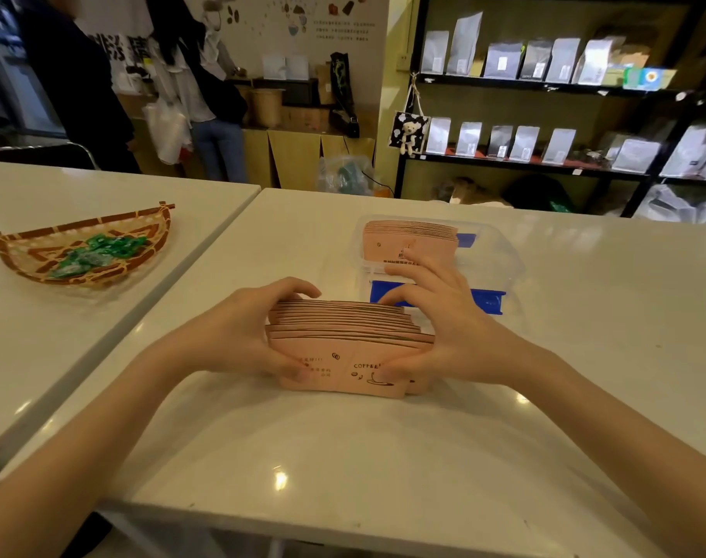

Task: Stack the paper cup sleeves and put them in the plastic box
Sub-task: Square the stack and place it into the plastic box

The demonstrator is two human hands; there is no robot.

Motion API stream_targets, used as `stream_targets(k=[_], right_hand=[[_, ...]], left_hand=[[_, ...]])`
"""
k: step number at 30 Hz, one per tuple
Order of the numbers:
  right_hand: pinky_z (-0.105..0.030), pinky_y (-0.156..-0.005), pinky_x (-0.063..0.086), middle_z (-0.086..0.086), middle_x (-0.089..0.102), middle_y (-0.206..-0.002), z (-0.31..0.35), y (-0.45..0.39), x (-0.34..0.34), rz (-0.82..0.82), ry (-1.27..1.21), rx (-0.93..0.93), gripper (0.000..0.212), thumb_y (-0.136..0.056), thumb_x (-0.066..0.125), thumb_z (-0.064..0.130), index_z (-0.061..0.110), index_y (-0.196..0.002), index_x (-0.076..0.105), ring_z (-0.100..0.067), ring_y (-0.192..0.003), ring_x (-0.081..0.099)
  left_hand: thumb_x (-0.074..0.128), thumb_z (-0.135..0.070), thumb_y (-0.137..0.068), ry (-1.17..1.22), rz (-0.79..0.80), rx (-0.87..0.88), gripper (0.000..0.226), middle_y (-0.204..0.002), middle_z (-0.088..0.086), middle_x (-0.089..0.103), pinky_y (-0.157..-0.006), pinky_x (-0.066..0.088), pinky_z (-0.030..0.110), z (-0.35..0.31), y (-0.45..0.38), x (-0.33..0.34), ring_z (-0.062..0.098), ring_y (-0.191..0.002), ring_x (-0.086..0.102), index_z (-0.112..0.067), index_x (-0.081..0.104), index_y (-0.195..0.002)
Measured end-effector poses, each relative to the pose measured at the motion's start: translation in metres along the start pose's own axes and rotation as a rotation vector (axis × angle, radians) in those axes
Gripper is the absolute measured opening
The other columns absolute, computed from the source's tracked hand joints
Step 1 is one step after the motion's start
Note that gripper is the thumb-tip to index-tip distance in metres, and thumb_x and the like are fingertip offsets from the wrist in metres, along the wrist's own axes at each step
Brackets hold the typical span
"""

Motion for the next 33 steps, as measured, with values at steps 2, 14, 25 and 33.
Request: stream_targets(k=[2, 14, 25, 33], right_hand=[[-0.029, -0.111, 0.014, 0.020, 0.030, -0.138, -0.004, 0.008, 0.001, -0.024, -0.113, 0.005, 0.064, -0.058, 0.072, 0.053, 0.035, -0.114, 0.047, 0.001, -0.131, 0.012], [-0.008, -0.064, 0.049, 0.020, 0.060, -0.099, -0.002, 0.013, 0.040, -0.087, -0.914, 0.194, 0.087, -0.058, 0.079, 0.007, 0.027, -0.126, 0.028, 0.011, -0.084, 0.061], [-0.024, -0.085, 0.051, 0.018, 0.063, -0.101, -0.017, 0.015, 0.024, -0.018, -0.627, 0.214, 0.048, -0.060, 0.078, 0.031, 0.037, -0.099, 0.050, -0.006, -0.098, 0.059], [-0.012, -0.079, 0.047, 0.024, 0.059, -0.099, -0.013, 0.010, -0.029, -0.064, -0.320, 0.039, 0.046, -0.060, 0.074, 0.043, 0.038, -0.101, 0.053, 0.003, -0.092, 0.056]], left_hand=[[0.079, -0.030, -0.058, 0.083, -0.026, -0.026, 0.077, -0.102, -0.028, 0.043, -0.095, 0.038, 0.020, 0.008, 0.004, 0.004, 0.005, -0.100, 0.047, -0.051, 0.026, -0.110], [0.084, -0.034, -0.047, 0.523, -0.086, 0.010, 0.109, -0.116, -0.021, 0.050, -0.078, 0.047, 0.008, 0.014, 0.008, 0.035, -0.010, -0.099, 0.054, -0.038, 0.011, -0.129], [0.079, -0.043, -0.044, 0.321, -0.176, 0.017, 0.059, -0.096, -0.022, 0.064, -0.072, 0.046, 0.008, 0.013, 0.011, 0.012, -0.008, -0.092, 0.056, -0.038, 0.049, -0.094], [0.078, -0.030, -0.060, -0.020, -0.076, 0.091, 0.044, -0.094, -0.024, 0.057, -0.079, 0.036, 0.012, -0.037, -0.012, -0.016, -0.002, -0.092, 0.051, -0.042, 0.050, -0.091]])
Point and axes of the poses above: each hand's wrist, its own y-axis away from the middle knuckle, its own x-axis out of the palm, z = x × y, the point moved 6 cm from there along -y, towards the middle knuckle
